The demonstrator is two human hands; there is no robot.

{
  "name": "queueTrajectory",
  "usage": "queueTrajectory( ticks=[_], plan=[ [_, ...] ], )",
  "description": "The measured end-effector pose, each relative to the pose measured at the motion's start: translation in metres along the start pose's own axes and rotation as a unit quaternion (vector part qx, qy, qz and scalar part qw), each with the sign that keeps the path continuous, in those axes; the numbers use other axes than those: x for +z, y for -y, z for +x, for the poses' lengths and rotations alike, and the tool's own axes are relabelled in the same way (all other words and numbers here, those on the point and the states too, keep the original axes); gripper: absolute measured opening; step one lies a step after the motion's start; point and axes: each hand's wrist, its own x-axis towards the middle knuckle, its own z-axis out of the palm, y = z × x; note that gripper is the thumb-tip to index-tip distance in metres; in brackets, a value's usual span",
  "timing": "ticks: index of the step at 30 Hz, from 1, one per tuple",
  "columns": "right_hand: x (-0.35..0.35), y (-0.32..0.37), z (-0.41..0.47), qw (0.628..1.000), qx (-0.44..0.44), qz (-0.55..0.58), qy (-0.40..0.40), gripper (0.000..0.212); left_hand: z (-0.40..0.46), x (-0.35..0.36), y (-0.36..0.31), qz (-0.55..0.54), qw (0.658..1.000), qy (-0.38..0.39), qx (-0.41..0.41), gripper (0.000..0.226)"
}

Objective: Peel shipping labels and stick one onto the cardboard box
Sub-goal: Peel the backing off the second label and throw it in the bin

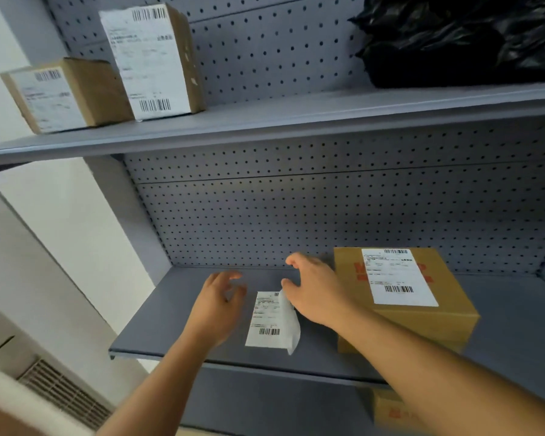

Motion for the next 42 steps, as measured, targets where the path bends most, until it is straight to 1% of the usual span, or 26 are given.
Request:
queueTrajectory(
  ticks=[3,8,12,15,23,25,27,30,32,34,36,38,42],
  plan=[
    [0.023,0.006,0.01,1.0,0.026,-0.007,0.014,0.044,0.0,-0.005,0.015,-0.006,1.0,0.001,-0.009,0.03],
    [0.056,-0.004,0.018,0.995,0.082,-0.022,0.046,0.043,-0.001,-0.013,0.036,0.003,1.0,-0.005,-0.017,0.031],
    [0.077,-0.018,0.016,0.99,0.114,-0.061,0.063,0.038,0.0,-0.014,0.052,0.001,0.999,-0.005,-0.032,0.029],
    [0.086,-0.024,0.015,0.986,0.131,-0.078,0.065,0.036,-0.002,-0.009,0.059,0.007,0.999,0.015,-0.036,0.031],
    [0.097,-0.026,0.015,0.982,0.17,-0.054,0.056,0.012,-0.002,-0.004,0.073,0.014,0.998,0.043,-0.037,0.033],
    [0.097,-0.026,0.016,0.982,0.174,-0.047,0.048,0.013,-0.003,-0.003,0.073,0.012,0.998,0.047,-0.035,0.034],
    [0.095,-0.028,0.017,0.982,0.183,-0.033,0.039,0.019,-0.004,-0.002,0.071,0.016,0.998,0.054,-0.031,0.035],
    [0.09,-0.03,0.018,0.98,0.198,0.03,0.014,0.024,-0.006,-0.003,0.064,0.016,0.997,0.076,-0.009,0.038],
    [0.087,-0.028,0.019,0.969,0.217,0.119,-0.009,0.023,-0.007,-0.002,0.056,0.003,0.995,0.094,0.021,0.038],
    [0.083,-0.021,0.017,0.944,0.24,0.224,-0.021,0.021,-0.007,0.001,0.046,0.0,0.992,0.109,0.059,0.036],
    [0.078,-0.014,0.012,0.916,0.25,0.313,-0.014,0.021,-0.007,0.005,0.036,0.003,0.989,0.115,0.091,0.035],
    [0.074,-0.006,0.006,0.893,0.244,0.377,0.005,0.021,-0.007,0.008,0.029,0.006,0.988,0.113,0.11,0.038],
    [0.071,0.005,-0.005,0.868,0.239,0.433,0.033,0.021,-0.008,0.007,0.02,0.003,0.985,0.113,0.129,0.04]
  ],
)
